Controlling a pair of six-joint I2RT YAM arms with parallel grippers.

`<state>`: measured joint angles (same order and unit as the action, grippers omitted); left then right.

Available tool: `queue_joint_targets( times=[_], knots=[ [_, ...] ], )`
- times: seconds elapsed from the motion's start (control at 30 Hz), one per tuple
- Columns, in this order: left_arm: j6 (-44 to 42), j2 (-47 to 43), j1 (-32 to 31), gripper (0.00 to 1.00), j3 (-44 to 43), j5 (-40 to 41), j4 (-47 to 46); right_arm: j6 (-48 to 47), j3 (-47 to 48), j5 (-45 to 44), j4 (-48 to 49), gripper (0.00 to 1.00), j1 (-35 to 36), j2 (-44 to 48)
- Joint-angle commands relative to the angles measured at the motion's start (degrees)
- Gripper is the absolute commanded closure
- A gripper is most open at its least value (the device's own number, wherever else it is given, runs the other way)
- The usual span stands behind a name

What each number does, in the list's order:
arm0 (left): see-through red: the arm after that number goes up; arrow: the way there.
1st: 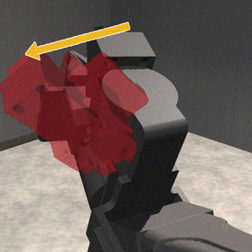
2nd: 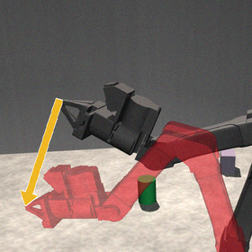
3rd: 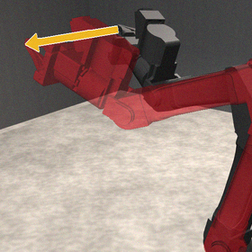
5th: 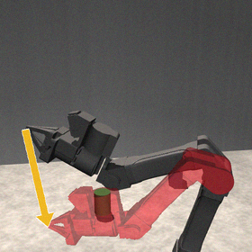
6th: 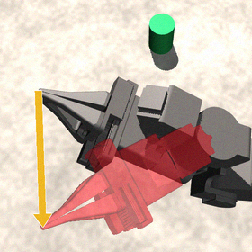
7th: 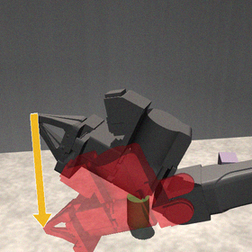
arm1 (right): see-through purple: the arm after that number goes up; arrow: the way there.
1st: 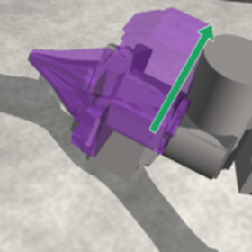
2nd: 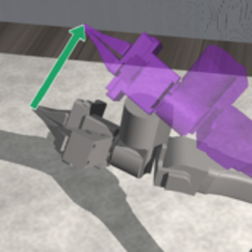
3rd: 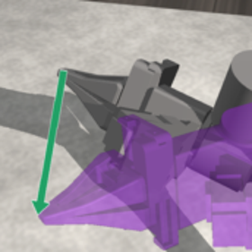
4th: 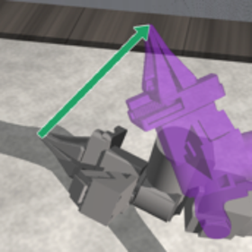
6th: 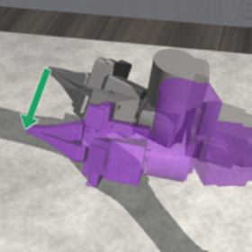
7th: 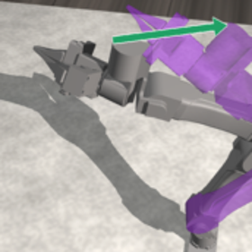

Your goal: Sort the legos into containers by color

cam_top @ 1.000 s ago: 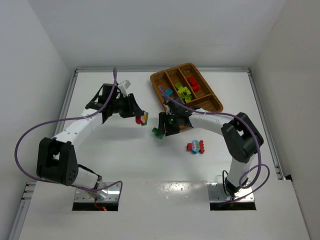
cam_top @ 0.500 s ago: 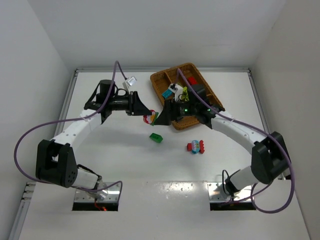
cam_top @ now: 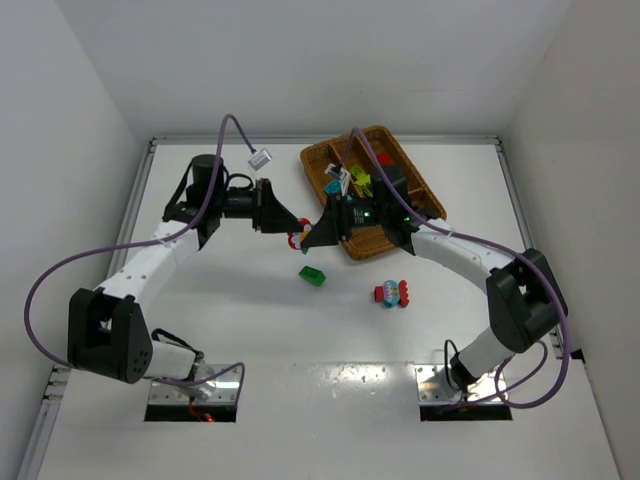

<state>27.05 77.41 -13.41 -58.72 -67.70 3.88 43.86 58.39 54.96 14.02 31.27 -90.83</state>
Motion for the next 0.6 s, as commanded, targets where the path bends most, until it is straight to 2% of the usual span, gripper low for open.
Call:
queue_joint_targets(
  times=[0.0, 0.17, 0.33, 0.57],
  knots=[
    [-1.3, -1.82, 0.31, 1.0, -1.93, -5.42, -2.03, 2.99, 0.41, 2.43, 9.09, 0.6, -0.24, -0.14],
    [-1.3, -1.82, 0.31, 1.0, -1.4, -6.04, -2.03, 4.31, 0.41, 2.96, 11.02, 0.67, -0.24, 0.39],
    [-0.6, -1.82, 0.84, 1.0, -1.92, -3.32, -2.03, 3.08, -0.2, 2.35, 8.05, 0.9, -0.24, 2.05],
    [4.76, -1.29, 4.27, 1.0, -1.93, 5.38, -2.56, 1.76, -7.93, -0.11, 4.35, 0.92, -3.67, 6.53]
  ],
)
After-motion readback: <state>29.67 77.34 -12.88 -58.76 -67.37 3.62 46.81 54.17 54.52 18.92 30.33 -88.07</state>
